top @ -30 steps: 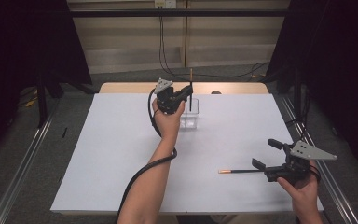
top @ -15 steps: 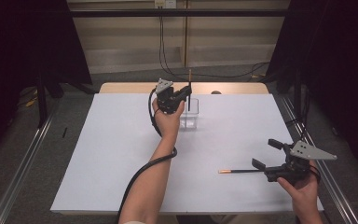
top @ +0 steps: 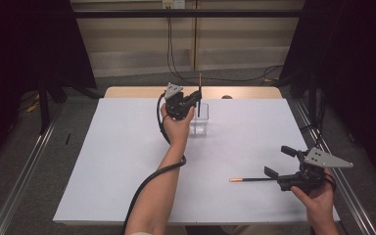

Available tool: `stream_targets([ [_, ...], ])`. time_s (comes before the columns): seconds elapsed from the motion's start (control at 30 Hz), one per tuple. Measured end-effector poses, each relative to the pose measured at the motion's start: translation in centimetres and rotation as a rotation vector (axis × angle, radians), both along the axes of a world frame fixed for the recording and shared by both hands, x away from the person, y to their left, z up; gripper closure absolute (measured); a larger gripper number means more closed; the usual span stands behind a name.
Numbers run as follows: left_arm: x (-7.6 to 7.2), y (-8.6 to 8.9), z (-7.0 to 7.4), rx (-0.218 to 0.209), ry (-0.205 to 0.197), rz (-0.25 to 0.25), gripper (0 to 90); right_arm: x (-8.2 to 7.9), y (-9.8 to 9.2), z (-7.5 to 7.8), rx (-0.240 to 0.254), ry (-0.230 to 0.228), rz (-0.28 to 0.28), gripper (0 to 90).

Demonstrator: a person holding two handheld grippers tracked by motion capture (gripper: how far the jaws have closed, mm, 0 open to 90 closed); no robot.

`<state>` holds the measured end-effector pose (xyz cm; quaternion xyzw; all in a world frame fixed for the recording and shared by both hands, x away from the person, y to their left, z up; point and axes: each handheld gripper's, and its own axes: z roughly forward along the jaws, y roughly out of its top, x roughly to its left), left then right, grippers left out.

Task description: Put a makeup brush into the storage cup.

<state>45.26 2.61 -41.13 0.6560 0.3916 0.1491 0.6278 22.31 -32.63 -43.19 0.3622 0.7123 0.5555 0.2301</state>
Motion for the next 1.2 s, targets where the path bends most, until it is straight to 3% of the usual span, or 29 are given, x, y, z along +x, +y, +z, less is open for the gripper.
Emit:
stream_targets([
  [0.53, -0.1, -0.2, -0.7, 0.025, -0.005, 0.005, 83.5, 0.0, 0.0, 0.0, -0.001, -0.002, 0.001, 0.0],
  [1.2, -0.6, 0.1, -1.9, 0.025, -0.005, 0.017, 83.4, 0.0, 0.1, 0.0, -0.005, -0.002, 0.008, 0.0],
])
